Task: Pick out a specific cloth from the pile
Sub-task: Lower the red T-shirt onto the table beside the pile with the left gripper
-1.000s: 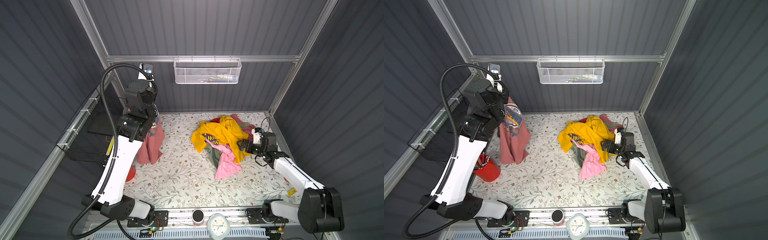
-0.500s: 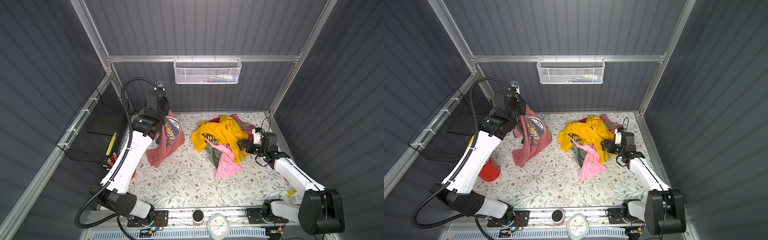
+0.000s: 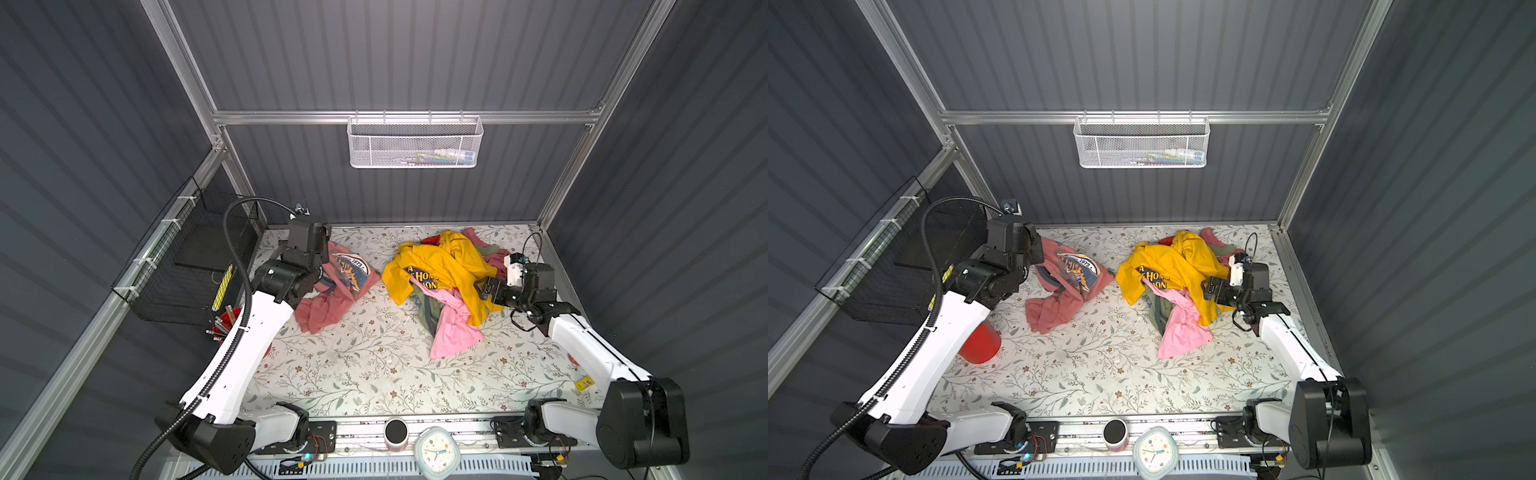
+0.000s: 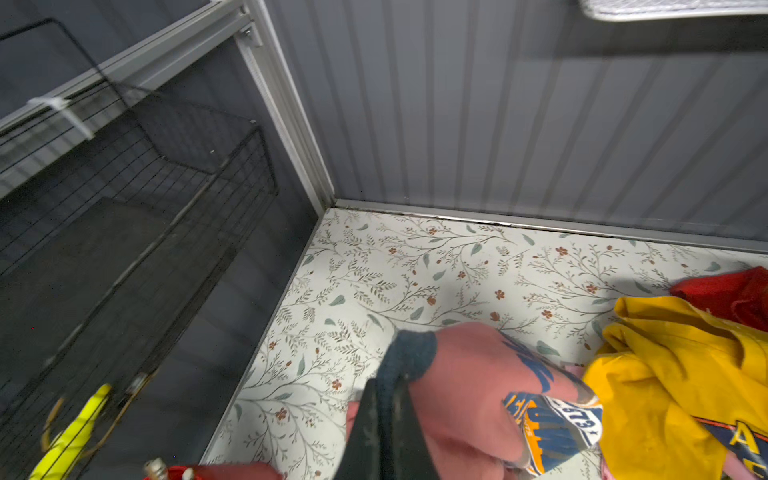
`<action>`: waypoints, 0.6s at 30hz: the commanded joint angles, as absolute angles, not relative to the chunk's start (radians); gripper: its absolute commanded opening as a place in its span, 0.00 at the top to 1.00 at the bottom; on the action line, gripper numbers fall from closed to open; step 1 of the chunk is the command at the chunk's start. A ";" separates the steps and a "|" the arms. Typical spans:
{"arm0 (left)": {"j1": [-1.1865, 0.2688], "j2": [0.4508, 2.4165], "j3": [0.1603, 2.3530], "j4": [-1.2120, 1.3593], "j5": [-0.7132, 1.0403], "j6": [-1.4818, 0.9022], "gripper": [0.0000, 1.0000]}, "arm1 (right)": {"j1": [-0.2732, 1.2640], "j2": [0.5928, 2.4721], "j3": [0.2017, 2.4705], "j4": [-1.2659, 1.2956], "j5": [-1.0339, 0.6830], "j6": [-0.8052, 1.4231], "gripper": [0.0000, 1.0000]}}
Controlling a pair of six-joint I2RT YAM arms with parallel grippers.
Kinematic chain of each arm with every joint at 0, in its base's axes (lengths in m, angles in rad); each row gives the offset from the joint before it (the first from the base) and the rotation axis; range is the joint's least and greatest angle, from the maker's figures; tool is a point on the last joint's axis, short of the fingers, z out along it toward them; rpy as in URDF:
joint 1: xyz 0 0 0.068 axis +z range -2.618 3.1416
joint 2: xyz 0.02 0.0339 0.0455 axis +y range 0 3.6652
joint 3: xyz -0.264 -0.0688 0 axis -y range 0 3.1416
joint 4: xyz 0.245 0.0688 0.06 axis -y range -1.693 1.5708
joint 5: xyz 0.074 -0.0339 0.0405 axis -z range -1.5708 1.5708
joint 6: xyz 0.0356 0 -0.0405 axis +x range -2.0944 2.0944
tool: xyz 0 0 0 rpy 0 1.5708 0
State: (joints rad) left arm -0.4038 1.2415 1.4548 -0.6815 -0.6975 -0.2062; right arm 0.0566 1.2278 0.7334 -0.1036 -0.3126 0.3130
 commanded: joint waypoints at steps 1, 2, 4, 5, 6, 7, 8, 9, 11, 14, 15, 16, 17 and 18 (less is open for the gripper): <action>-0.396 1.179 1.437 -0.738 -0.797 -0.261 1.00 | 0.052 1.242 0.759 -0.110 -0.325 0.311 0.01; -0.395 1.170 1.429 -0.756 -0.818 -0.269 1.00 | 0.053 1.242 0.759 -0.110 -0.324 0.311 0.01; -0.396 1.153 1.422 -0.787 -0.854 -0.283 1.00 | 0.053 1.243 0.762 -0.110 -0.324 0.311 0.01; -0.396 1.144 1.422 -0.798 -0.869 -0.287 1.00 | 0.052 1.241 0.764 -0.111 -0.324 0.309 0.01; -0.396 1.137 1.383 -0.807 -0.883 -0.289 1.00 | 0.053 1.239 0.766 -0.112 -0.324 0.307 0.01; -0.396 1.128 1.379 -0.818 -0.896 -0.290 1.00 | 0.052 1.236 0.767 -0.114 -0.325 0.304 0.01; -0.396 1.121 1.375 -0.828 -0.908 -0.289 1.00 | 0.053 1.234 0.767 -0.117 -0.324 0.302 0.01; -0.396 1.115 1.369 -0.836 -0.918 -0.288 1.00 | 0.053 1.233 0.769 -0.120 -0.324 0.301 0.01; -0.396 1.105 1.353 -0.850 -0.926 -0.280 1.00 | 0.052 1.229 0.767 -0.120 -0.325 0.302 0.01; -0.396 1.111 1.327 -0.874 -0.902 -0.272 1.00 | 0.054 1.227 0.764 -0.117 -0.324 0.307 0.01; -0.396 1.119 1.323 -0.883 -0.889 -0.275 1.00 | 0.054 1.227 0.764 -0.118 -0.325 0.308 0.01; -0.396 1.129 1.319 -0.891 -0.873 -0.277 1.00 | 0.055 1.225 0.765 -0.117 -0.325 0.310 0.01; -0.396 1.139 1.315 -0.898 -0.857 -0.283 1.00 | 0.054 1.225 0.764 -0.118 -0.324 0.310 0.01; -0.396 1.151 1.313 -0.898 -0.840 -0.285 1.00 | 0.054 1.223 0.764 -0.117 -0.325 0.311 0.01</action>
